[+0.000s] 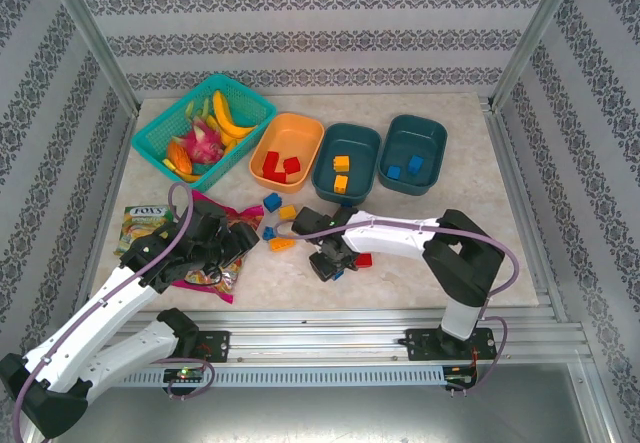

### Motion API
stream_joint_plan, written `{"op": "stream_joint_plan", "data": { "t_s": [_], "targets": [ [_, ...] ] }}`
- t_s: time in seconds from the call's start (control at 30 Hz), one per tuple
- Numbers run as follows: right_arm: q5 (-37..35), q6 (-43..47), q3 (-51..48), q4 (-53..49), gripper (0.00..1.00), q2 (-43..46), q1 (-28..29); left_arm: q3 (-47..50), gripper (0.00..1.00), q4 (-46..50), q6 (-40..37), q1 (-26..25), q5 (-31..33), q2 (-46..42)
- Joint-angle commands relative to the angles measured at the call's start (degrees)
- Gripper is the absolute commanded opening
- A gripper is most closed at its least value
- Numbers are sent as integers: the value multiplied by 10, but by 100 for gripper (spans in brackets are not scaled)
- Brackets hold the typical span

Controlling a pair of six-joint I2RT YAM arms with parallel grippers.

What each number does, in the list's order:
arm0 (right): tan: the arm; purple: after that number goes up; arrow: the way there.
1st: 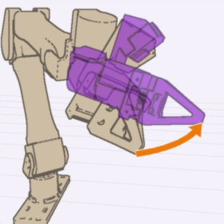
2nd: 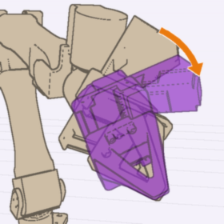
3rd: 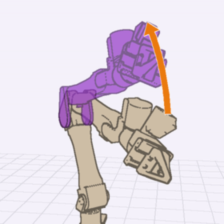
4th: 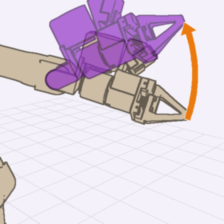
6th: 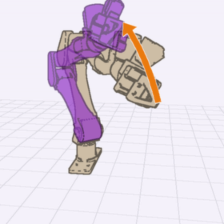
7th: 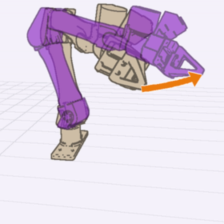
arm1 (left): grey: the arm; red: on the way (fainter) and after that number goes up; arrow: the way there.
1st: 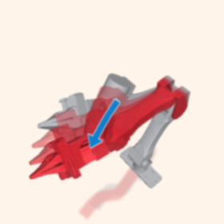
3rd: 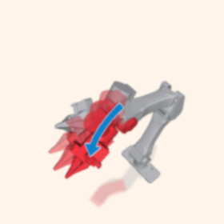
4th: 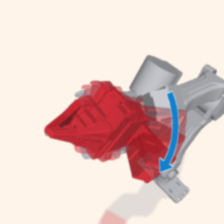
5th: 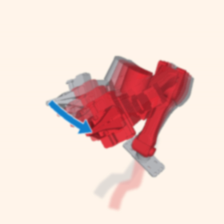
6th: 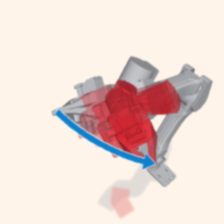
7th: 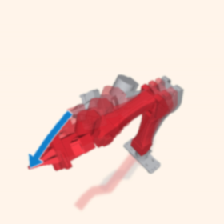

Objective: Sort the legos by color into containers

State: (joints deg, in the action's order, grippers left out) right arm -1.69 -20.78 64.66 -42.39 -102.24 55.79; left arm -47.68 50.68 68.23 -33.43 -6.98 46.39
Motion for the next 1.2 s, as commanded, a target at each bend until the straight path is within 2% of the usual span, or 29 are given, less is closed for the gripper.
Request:
{"op": "stream_joint_plan", "data": {
  "t_s": [0.0, 0.17, 0.33, 0.43, 0.63, 0.8, 0.9, 1.17],
  "targets": [
    [-12, 8, 13, -14, 42, -18, 6, 5, 77, 15, 8, -8, 10, -2],
    [-20, 4, 19, -18, 30, -10, 7, 3, 77, -2, 1, -8, 3, 5],
    [-42, -3, 44, -43, 27, 52, -16, -14, 77, -75, -34, -8, -31, 28],
    [-42, -10, 62, -52, 26, 106, -76, -47, 78, -116, -58, -8, -50, 65],
    [-30, 6, 104, -49, 24, 147, -256, -126, 78, -181, -93, -9, -77, 171],
    [-26, 15, 169, -57, 24, 83, -399, -188, 78, -244, -110, -16, -108, 269],
    [-14, 13, 205, -56, 24, 27, -454, -237, 78, -264, -121, -23, -125, 329],
    [-15, 10, 285, -72, 24, -113, -498, -314, 78, -296, -126, -34, -145, 433]
  ]
}}
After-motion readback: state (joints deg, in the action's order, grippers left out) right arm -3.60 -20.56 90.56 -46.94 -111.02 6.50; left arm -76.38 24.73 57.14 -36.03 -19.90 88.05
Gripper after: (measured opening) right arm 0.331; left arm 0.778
